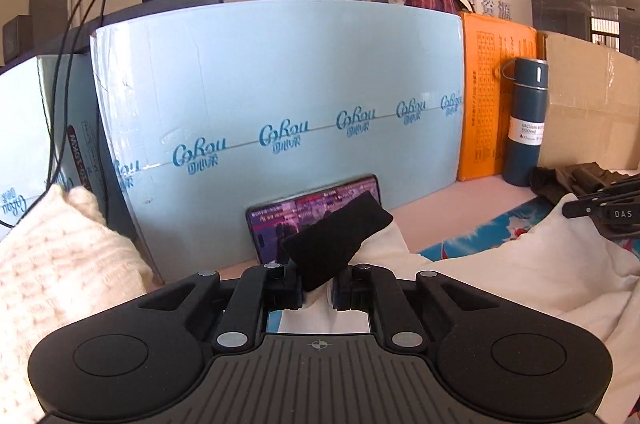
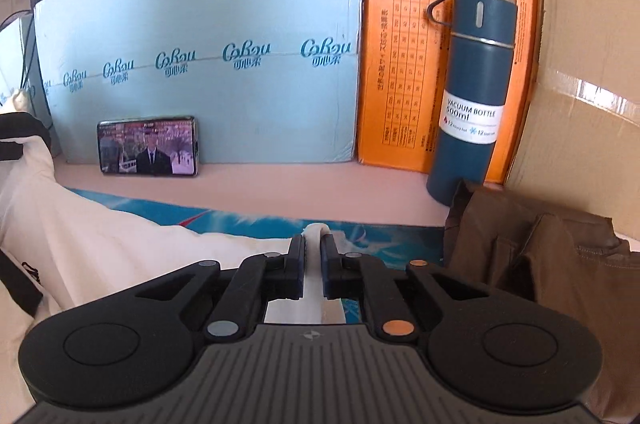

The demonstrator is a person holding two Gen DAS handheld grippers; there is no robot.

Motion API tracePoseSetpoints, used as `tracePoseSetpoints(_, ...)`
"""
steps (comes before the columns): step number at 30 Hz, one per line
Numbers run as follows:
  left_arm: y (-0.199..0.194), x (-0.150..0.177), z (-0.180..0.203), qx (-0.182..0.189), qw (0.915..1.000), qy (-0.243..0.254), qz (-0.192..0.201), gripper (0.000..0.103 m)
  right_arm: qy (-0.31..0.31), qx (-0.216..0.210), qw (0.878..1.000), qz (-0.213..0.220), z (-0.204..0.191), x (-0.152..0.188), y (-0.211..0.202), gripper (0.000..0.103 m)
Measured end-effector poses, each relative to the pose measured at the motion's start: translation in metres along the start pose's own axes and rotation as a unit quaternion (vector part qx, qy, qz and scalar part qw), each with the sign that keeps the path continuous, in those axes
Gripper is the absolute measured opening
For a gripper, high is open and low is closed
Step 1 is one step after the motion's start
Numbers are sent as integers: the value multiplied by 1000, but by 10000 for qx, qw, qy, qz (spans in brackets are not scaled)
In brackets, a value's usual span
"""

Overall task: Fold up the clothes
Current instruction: 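Grasp the black strap with the left gripper while the right gripper grasps the white hem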

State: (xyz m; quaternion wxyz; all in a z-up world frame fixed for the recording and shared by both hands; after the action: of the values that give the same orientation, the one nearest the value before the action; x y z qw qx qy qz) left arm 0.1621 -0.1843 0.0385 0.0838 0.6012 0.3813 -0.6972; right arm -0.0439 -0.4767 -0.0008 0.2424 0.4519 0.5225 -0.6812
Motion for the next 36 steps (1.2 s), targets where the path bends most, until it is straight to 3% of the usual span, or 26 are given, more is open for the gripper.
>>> tracePoseSetpoints(5, 51, -3, -2, -314, 9982, 77, -513, 12, 3, 335, 9993, 138, -1, -20, 19, 7)
tracePoseSetpoints(10, 98, 19, -3, -513, 9920, 256, -1122, 19, -91, 518, 9982, -280, 2, -14, 59, 7)
tracePoseSetpoints(11, 102, 22, -4, -565, 9912, 284, -1160, 25, -86, 512, 9980, -356, 2, -10, 65, 7)
tracePoseSetpoints(13, 106, 26, -5, -731, 9895, 384, -1186, 47, -56, 501, 9975, -490, 5, 0, 75, 7)
tracePoseSetpoints(14, 107, 26, -4, -886, 9883, 485, -1142, 68, -26, 488, 9975, -509, 6, 2, 77, 8)
tracePoseSetpoints(15, 107, 27, -4, -1041, 9867, 585, -1098, 80, 5, 475, 9975, -529, 7, 4, 79, 8)
tracePoseSetpoints(17, 108, 27, -4, -1269, 9827, 800, -1090, 87, 70, 447, 9974, -557, 9, 7, 83, 9)
tracePoseSetpoints(21, 101, 22, -5, -1426, 9777, 1159, -1020, 87, 304, 374, 9983, -322, 16, 5, 71, 16)
tracePoseSetpoints(23, 87, 16, -7, -1458, 9783, 1218, -830, 87, 449, 287, 9985, -84, 17, -1, 54, 33)
tracePoseSetpoints(27, 28, 10, -13, -1085, 9895, 924, -220, 87, 588, -37, 9973, 433, 9, -12, 13, 47)
tracePoseSetpoints(29, -4, 19, -12, -648, 9950, 758, 101, 87, 553, -374, 9958, 634, -4, -15, -7, 60)
tracePoseSetpoints(31, -33, 31, -12, -236, 9972, 601, 379, 87, 449, -773, 9936, 692, -22, -12, -20, 63)
tracePoseSetpoints(36, -58, 74, -3, 179, 9989, 375, 211, 86, 141, -1881, 9816, 286, -83, 7, -27, 66)
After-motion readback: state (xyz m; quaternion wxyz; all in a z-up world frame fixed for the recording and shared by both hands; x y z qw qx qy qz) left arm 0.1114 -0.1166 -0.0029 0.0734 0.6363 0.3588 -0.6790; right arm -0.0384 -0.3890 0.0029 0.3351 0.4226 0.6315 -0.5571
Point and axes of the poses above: each gripper's, at about its wrist camera, not at the fingertips, and y roughly the way its jaws point, z to its right, x to its underside, the point moved 1 cm from there along y, roughly the way its jaws point, and after that the axes turned 4 degrees about -y, right-handed, at the moved point
